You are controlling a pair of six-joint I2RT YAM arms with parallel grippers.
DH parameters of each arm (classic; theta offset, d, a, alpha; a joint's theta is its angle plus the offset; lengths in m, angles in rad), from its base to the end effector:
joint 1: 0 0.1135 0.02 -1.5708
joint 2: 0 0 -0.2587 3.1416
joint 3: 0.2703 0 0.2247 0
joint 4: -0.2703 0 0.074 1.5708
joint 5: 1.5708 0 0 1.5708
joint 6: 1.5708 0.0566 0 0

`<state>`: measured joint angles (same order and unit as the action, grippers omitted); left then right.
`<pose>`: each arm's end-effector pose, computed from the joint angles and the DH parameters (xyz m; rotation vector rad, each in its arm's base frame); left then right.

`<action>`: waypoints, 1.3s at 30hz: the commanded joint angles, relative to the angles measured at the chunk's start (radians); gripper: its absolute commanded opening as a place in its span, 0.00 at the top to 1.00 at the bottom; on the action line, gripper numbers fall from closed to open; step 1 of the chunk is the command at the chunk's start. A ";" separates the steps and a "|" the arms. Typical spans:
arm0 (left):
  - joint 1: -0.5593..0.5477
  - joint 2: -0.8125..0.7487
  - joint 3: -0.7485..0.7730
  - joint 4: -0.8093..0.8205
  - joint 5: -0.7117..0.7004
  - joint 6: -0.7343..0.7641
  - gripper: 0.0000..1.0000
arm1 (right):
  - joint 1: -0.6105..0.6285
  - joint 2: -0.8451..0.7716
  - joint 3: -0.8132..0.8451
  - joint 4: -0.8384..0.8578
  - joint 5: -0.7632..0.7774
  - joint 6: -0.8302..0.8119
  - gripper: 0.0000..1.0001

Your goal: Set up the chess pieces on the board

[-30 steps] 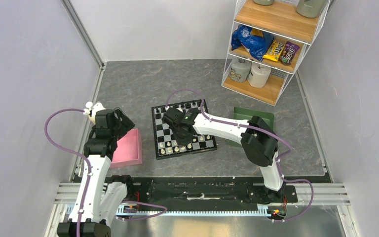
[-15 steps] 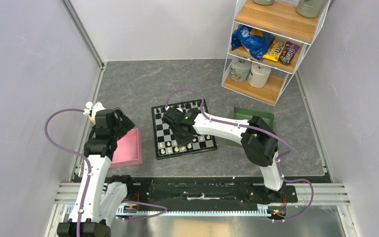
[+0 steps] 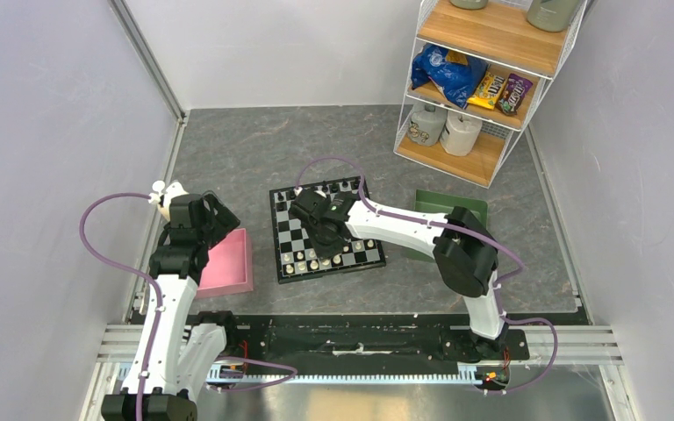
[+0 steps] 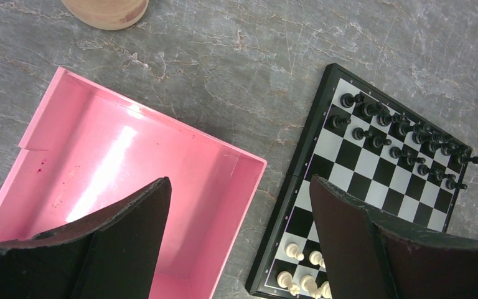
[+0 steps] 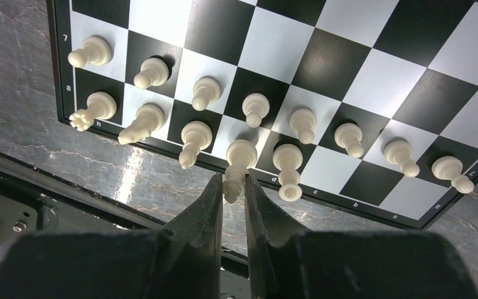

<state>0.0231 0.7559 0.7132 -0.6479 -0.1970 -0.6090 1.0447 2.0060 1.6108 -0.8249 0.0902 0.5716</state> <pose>0.1502 0.0146 0.2592 -0.7970 2.1011 -0.0929 0.2037 0.3406 0.1977 -0.6394 2.7488 0.2735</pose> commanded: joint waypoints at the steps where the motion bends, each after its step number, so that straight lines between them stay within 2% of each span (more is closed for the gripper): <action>1: 0.003 0.003 -0.001 0.037 0.020 0.018 0.11 | 0.007 -0.072 -0.004 0.001 0.010 0.004 0.89; 31: 0.003 0.002 -0.001 0.039 0.021 0.018 0.11 | 0.007 -0.003 -0.040 0.056 -0.028 0.017 0.85; 39: 0.004 0.005 0.001 0.037 0.017 0.020 0.11 | 0.006 -0.002 -0.045 0.057 -0.019 0.020 0.79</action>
<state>0.0231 0.7597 0.7132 -0.6479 -0.1802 -0.6090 1.0454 1.9965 1.5757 -0.7856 0.0715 0.5831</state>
